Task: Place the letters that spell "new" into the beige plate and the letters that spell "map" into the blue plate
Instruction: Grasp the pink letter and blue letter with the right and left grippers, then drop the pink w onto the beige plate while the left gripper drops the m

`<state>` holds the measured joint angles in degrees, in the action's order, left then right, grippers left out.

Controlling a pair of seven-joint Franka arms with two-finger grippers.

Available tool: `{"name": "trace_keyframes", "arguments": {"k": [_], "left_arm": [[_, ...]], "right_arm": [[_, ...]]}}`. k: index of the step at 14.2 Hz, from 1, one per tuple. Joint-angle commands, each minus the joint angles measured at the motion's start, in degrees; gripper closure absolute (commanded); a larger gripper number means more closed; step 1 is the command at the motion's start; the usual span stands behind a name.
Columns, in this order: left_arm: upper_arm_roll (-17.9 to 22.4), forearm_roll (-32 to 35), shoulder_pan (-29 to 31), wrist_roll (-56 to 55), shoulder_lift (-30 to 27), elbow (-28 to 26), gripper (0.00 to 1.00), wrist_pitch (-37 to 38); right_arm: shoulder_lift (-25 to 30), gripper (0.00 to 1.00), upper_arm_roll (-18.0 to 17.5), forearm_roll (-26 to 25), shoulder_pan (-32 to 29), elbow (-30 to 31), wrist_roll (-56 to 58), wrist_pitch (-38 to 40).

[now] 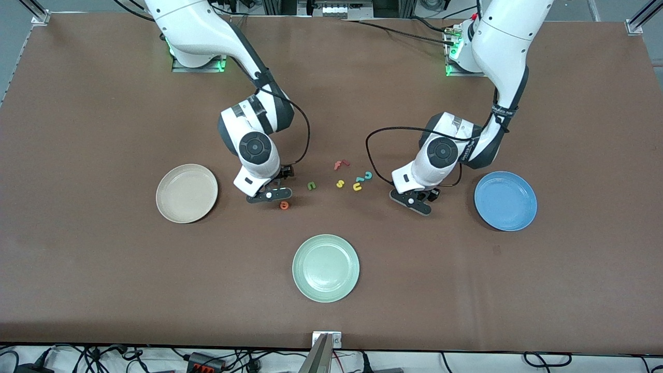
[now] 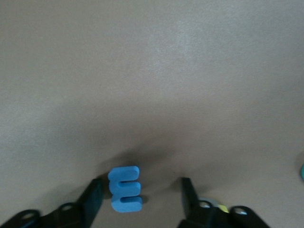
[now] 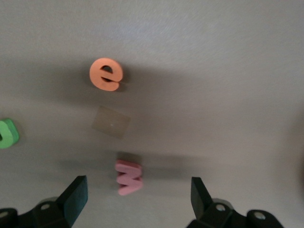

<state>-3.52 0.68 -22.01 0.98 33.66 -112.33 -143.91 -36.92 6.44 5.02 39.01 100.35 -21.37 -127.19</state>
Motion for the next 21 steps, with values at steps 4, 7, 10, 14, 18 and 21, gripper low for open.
{"name": "trace_keyframes", "arguments": {"k": [4, 7, 10, 14, 18, 21], "left_arm": [[0.6, 2.8, -0.1, 0.6, 0.0, 0.3, 0.88, -0.1], [1.0, 2.8, 0.3, 0.4, -2.3, 1.8, 0.91, 4.5], [1.8, 2.8, 2.2, -0.1, -4.3, 10.1, 0.91, 22.2], [2.4, 5.7, 8.7, 0.7, -5.7, 13.5, 0.91, 31.7], [2.2, 9.8, 15.1, 1.8, -4.3, 10.6, 0.88, 29.7], [2.3, 9.8, 17.5, 4.2, -4.0, 5.0, 0.87, 20.9]], "right_arm": [[-1.3, 0.28, -0.6, 3.0, 0.5, -0.2, -1.5, -0.8], [-1.7, 0.31, -0.6, 3.0, 0.0, -0.2, -1.4, -0.8], [-1.8, 0.47, -0.6, 3.1, -0.2, -0.2, -1.6, -0.6], [-2.1, 0.8, -0.6, 3.1, -0.7, -0.2, -1.6, -0.4], [-0.1, 0.91, -0.2, 3.1, -3.1, -0.9, -0.6, 0.0], [4.2, 0.91, 0.0, 2.8, -8.9, -0.9, -0.3, 4.6]]}}
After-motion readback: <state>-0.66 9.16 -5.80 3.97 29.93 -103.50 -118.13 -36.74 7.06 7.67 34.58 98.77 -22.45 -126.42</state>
